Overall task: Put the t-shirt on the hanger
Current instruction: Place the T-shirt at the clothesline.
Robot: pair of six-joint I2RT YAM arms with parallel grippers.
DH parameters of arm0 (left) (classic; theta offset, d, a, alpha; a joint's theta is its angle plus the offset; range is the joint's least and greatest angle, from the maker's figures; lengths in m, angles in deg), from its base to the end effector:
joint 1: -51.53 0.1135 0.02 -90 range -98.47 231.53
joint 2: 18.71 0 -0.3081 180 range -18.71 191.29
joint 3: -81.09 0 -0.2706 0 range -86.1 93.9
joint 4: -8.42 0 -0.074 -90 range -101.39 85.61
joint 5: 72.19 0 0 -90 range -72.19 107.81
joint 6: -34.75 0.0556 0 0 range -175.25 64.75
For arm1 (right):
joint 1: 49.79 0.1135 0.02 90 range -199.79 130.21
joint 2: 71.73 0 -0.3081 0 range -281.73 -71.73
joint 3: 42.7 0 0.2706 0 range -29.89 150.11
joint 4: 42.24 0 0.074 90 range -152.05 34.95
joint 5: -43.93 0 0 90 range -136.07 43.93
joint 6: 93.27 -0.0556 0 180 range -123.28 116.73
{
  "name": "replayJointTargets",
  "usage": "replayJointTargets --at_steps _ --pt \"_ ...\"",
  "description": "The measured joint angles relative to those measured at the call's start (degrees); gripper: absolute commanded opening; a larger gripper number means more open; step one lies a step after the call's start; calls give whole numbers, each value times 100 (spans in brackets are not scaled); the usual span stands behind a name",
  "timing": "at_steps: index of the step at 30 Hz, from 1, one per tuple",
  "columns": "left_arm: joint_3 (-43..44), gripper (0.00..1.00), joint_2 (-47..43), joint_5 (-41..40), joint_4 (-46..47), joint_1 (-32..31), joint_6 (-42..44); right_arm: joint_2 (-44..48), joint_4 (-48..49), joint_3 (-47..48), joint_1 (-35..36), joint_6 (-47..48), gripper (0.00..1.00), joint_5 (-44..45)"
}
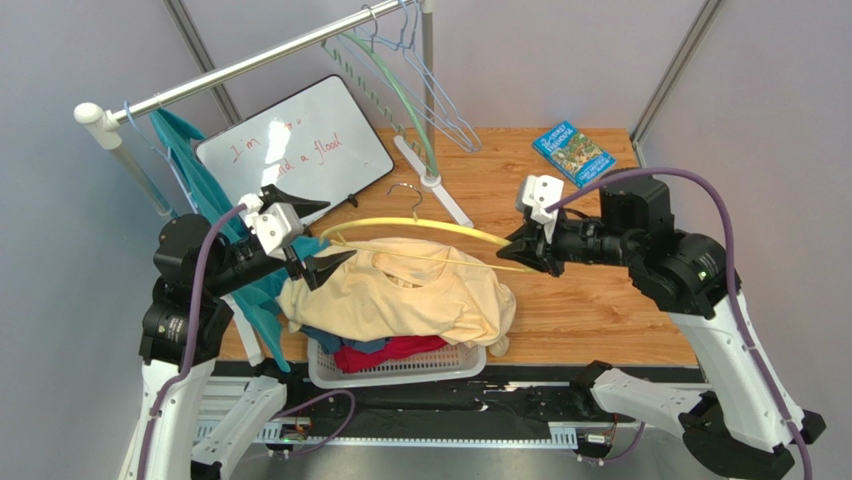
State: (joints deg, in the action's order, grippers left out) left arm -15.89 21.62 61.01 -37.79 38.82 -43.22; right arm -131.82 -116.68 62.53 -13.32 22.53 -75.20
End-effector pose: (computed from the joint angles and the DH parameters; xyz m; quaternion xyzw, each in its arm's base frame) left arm 0.0876 -0.0588 0.4893 0.3914 0.6076 -0.2720 0.6353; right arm 0.1159 0.1193 0.5124 -0.5406 0.6492 0.2615 0.4667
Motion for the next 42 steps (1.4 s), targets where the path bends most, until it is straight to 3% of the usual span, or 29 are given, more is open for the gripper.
replayJointTargets --at_steps 6,15,18,20,21,23,24,26,27,31,42 --pt "70 91 116 584 -916 0 1631 472 -435 -286 11 20 0 -407" --pt "-98 62 442 1198 -1768 -15 2586 573 -577 -551 9 20 0 -750" --pt "-175 44 590 1368 -1956 -160 2649 584 -514 -601 11 59 0 -787" --pt "-236 23 678 1447 -2017 -317 2621 579 -494 -645 11 125 0 -809" --pt "-264 0 726 1482 -2055 -448 2599 570 -483 -667 11 157 7 -817" --pt "-306 0 809 1486 -2114 -726 2564 535 -470 -697 11 223 31 -839" --pt "-332 0 837 1416 -2127 -820 2529 509 -518 -704 9 236 55 -852" --pt "-365 0 870 1325 -2096 -931 2435 442 -496 -719 11 170 78 -931" --pt "-391 0 870 1270 -2057 -1010 2424 372 -415 -717 17 155 95 -970" --pt "-470 0 850 1095 -1954 -1154 2356 -22 -247 -529 66 -142 98 -1147" --pt "-466 0 1180 479 -1502 -1716 2037 -1268 820 339 597 -1510 87 -1753"
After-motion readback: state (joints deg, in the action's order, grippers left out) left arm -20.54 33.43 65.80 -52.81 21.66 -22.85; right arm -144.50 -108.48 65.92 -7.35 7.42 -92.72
